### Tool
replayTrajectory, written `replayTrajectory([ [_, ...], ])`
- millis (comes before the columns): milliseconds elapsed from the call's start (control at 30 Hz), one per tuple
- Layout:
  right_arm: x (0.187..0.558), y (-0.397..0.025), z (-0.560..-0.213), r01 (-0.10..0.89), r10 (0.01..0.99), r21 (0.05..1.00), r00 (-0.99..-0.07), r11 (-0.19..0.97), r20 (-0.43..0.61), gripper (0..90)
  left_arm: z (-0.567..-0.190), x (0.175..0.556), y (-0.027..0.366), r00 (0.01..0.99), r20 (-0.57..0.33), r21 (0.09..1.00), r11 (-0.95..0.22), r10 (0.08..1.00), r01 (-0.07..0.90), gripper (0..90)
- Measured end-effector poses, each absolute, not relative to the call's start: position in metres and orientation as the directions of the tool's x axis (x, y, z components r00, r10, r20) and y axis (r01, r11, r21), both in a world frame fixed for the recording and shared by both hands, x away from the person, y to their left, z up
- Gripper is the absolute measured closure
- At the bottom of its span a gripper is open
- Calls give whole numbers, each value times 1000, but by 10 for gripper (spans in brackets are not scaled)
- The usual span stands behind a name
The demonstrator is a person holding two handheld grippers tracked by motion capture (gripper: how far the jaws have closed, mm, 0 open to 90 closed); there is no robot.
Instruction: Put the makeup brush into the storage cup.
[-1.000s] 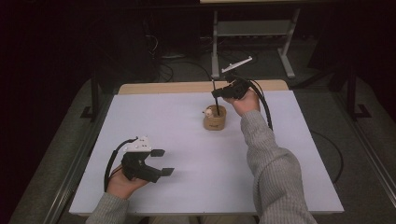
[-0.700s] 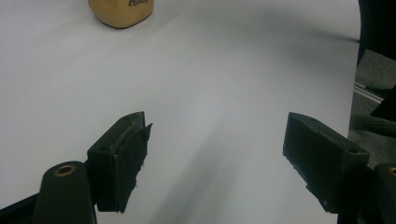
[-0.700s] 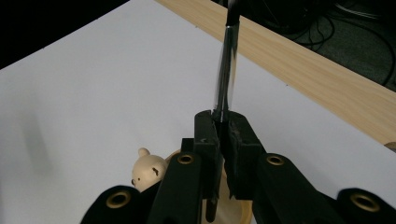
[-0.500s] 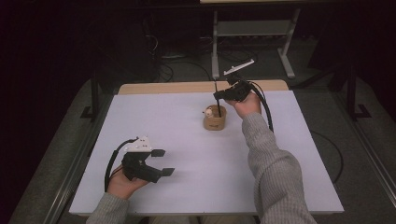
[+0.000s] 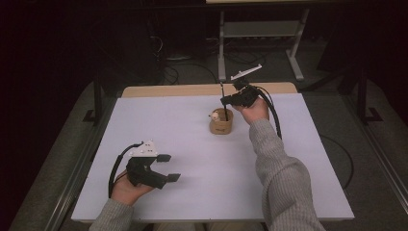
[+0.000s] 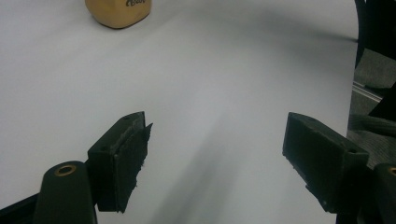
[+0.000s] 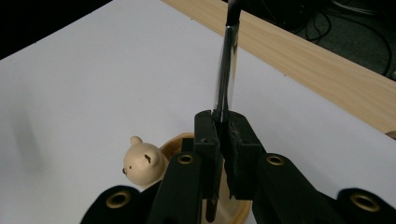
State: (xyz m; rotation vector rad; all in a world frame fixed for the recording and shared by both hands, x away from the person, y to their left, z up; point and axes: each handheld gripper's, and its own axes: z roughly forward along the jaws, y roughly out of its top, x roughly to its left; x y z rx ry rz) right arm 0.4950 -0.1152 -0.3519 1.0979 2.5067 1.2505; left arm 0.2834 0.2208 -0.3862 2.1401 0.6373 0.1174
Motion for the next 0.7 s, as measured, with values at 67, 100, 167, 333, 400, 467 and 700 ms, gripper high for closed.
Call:
replayTrajectory([
  [67,495,-115,-354,549,658,739,-728,391,193,831,-386,283,221,865,-141,777,-487,482,398,216],
  [100,494,-115,-355,553,660,736,-726,390,196,831,-386,283,221,865,-142,776,-488,482,399,216],
  [167,494,-115,-357,551,657,738,-728,391,195,831,-386,283,220,863,-146,774,-487,483,403,216],
  [333,493,-114,-361,562,658,730,-724,388,208,831,-386,283,220,863,-149,774,-487,482,406,216],
  [400,493,-113,-362,558,655,730,-728,394,203,831,-386,283,220,864,-146,774,-488,481,403,216],
  [467,493,-112,-363,560,655,731,-727,390,207,831,-386,284,221,867,-142,776,-490,478,397,216],
  [700,492,-113,-368,557,662,737,-722,382,202,829,-386,284,221,867,-142,777,-489,478,397,216],
])
